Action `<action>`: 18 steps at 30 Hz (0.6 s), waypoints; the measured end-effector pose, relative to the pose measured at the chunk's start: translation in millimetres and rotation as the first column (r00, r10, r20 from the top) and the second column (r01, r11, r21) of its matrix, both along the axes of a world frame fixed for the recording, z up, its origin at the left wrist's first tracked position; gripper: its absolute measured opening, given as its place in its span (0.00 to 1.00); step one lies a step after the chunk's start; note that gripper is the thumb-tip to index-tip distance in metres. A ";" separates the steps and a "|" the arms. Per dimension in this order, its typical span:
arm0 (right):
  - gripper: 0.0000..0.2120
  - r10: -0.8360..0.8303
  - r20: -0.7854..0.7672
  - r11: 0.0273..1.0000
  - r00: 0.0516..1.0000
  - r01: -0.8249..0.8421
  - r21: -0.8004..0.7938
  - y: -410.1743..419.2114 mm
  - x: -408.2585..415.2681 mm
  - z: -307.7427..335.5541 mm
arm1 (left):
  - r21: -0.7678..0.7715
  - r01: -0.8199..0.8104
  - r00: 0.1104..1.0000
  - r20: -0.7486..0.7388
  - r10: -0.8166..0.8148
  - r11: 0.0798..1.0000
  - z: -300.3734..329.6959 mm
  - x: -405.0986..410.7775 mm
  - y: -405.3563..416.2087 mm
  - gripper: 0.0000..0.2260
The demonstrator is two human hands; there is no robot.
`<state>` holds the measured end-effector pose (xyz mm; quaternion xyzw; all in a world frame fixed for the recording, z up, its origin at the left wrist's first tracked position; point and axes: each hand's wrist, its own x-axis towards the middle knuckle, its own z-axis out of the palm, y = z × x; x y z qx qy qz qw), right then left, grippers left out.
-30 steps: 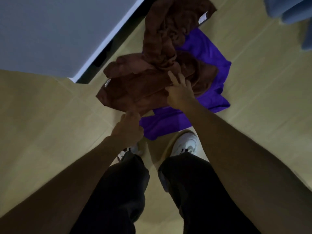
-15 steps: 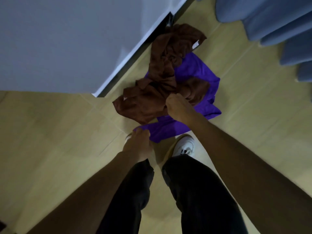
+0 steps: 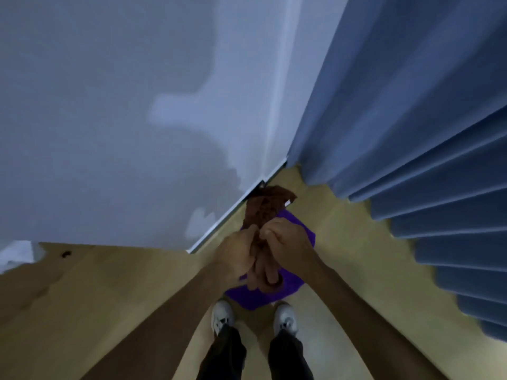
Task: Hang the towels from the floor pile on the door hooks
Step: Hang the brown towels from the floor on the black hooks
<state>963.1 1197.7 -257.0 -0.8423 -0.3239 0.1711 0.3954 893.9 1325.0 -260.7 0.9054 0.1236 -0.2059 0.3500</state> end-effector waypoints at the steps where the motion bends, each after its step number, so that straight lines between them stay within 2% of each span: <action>1: 0.17 -0.026 0.002 0.999 1.000 0.026 0.020 0.2 5.5 19.8 | 0.023 0.006 1.000 0.013 -0.007 1.000 19.7 5.2 2.0 0.16; 3: 0.16 -0.069 -0.052 0.997 0.996 0.071 0.036 0.6 15.2 56.2 | 0.037 -0.035 0.999 0.030 0.034 0.999 56.9 14.0 6.7 0.15; 5: 0.09 -0.079 -0.151 0.997 0.985 0.079 -0.010 0.0 25.4 83.6 | 0.025 -0.090 0.991 0.099 0.087 0.996 92.6 22.1 12.4 0.10; 6: 0.11 -0.065 -0.171 0.997 0.983 0.058 -0.045 0.4 30.1 92.9 | 0.029 -0.105 0.987 0.129 0.101 0.994 109.7 25.0 15.3 0.07; 8: 0.22 0.046 -0.206 0.996 0.977 -0.062 -0.071 2.4 35.6 113.9 | 0.039 -0.129 0.977 0.177 0.120 0.991 146.0 26.6 20.0 0.06; 11: 0.22 0.223 -0.244 0.958 0.944 -0.259 -0.127 9.1 35.4 145.5 | 0.074 -0.178 0.957 0.245 0.155 0.981 201.9 22.3 25.4 0.10; 14: 0.16 0.214 -0.074 0.902 0.974 -0.226 -0.368 13.4 46.0 177.1 | 0.115 -0.218 0.943 0.282 0.179 0.969 255.3 9.5 34.4 0.12; 18: 0.10 0.170 0.163 0.898 0.972 -0.085 -0.433 32.9 58.6 242.8 | 0.186 -0.260 0.951 0.219 0.218 0.948 323.0 -26.7 51.3 0.12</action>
